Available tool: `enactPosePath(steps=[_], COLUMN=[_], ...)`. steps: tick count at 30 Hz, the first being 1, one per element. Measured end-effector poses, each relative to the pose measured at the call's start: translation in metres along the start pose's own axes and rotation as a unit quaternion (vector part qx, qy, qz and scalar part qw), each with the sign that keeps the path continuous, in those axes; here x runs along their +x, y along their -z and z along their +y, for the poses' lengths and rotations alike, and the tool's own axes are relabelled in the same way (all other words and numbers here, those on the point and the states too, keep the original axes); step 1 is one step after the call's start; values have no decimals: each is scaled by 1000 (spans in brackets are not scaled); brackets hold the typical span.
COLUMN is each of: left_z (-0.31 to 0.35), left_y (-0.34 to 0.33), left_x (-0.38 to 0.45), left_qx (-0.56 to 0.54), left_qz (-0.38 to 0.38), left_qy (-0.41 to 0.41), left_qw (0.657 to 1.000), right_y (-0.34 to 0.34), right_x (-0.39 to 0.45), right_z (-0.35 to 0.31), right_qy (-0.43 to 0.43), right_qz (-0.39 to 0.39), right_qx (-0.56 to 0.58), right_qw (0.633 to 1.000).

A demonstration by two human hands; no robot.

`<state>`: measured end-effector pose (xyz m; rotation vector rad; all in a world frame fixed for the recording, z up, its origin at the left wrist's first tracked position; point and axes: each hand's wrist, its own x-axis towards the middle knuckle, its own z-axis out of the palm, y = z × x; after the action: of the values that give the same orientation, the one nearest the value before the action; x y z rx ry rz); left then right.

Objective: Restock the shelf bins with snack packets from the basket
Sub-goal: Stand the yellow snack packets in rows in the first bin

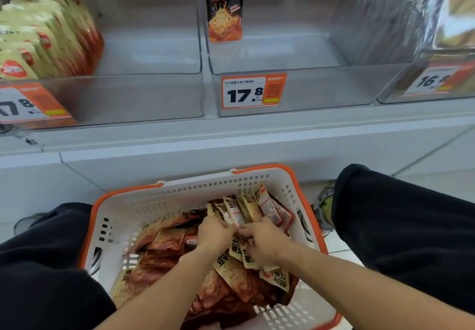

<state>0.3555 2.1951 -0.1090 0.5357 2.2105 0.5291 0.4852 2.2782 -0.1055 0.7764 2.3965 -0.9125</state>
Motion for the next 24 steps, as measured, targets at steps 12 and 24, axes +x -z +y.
enactPosePath(steps=[12,24], left_z=[48,83], left_y=[88,208], left_x=[-11,-39], left_qx=[-17,-178], left_qz=[-24,-88], left_qy=[-49,-117], left_qw=[998,973], right_y=[98,189], right_x=[9,6], right_z=[-61,-128], right_qy=[44,16], right_qz=[-38,-71], right_qx=[230,396], right_qw=[971,915])
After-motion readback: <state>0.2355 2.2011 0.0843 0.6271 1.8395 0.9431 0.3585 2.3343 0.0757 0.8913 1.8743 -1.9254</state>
